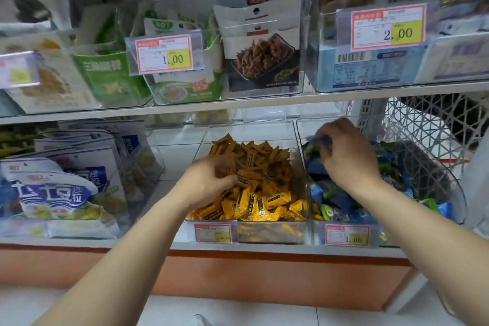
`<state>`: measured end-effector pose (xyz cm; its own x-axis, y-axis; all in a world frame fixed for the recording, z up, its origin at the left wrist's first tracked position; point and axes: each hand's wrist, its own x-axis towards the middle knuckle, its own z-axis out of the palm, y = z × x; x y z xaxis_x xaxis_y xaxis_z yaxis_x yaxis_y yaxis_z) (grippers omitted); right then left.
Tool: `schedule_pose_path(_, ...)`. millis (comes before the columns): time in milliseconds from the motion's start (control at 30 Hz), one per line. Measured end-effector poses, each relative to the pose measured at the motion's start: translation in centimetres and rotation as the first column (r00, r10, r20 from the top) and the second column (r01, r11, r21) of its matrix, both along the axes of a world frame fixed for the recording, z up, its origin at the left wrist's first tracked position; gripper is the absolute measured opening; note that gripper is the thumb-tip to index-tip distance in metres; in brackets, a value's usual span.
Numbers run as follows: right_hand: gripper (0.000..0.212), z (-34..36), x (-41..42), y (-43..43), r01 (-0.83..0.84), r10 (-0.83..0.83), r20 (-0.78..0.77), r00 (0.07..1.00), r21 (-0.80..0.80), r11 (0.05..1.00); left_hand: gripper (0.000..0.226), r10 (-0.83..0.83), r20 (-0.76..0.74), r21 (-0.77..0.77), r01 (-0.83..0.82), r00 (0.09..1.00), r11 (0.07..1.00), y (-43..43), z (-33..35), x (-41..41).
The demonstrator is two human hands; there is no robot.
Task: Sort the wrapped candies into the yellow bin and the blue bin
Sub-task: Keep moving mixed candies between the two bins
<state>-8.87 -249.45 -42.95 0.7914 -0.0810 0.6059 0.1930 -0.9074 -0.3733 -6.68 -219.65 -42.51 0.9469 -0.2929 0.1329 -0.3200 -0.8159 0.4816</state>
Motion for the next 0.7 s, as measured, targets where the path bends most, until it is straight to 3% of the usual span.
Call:
schedule_pose_path(100,0.024,-0.8,-0.3,-1.0,0.146,-0.236,-0.206,0.950,-0.375,0.916,0.032,0.057,0.087,0.066,-0.063,0.995,0.996,1.4,-0.1,-1.4)
schedule_pose_path(167,0.036,-0.3,-0.5,-0.5,0.180,-0.321,-0.286,0.903,-0.427,0.886,0.032,0.112,0.172,0.043,-0.121,0.979,0.992,2.3,0.0,-2.3)
schedule_pose_path(233,0.036,0.3,-0.7,0.6,0.176,-0.292,-0.218,0.931,-0.433,0.884,0.040,0.174,0.234,0.011,-0.182,0.956,0.983,3.0,0.2,-2.4)
schedule_pose_path(300,0.026,0.6,-0.7,2.3,0.098,-0.175,-0.154,0.972,-0.411,0.907,0.048,0.231,0.239,-0.008,-0.236,0.943,0.972,3.4,0.2,-2.1)
schedule_pose_path(400,0.023,1.0,0.0,5.7,-0.180,0.113,-0.294,0.949,-0.214,0.960,0.060,0.260,0.169,0.002,-0.264,0.951,0.965,3.7,-0.7,-1.5)
schedule_pose_path(533,0.043,0.2,3.9,10.5,-0.414,0.345,-0.507,0.790,-0.026,0.910,0.060,0.157,0.289,0.178,-0.214,0.944,0.960,3.1,-1.7,-0.9)
schedule_pose_path(600,0.053,-0.2,6.0,12.7,-0.491,0.413,-0.591,0.694,0.032,0.871,0.052,0.107,0.309,0.176,-0.167,0.945,0.970,2.2,-1.9,-0.8)
schedule_pose_path(700,0.054,-1.2,8.4,13.7,-0.632,0.411,-0.730,0.546,-0.037,0.774,0.050,0.086,0.289,0.201,-0.148,0.954,0.968,1.1,-2.9,-0.6)
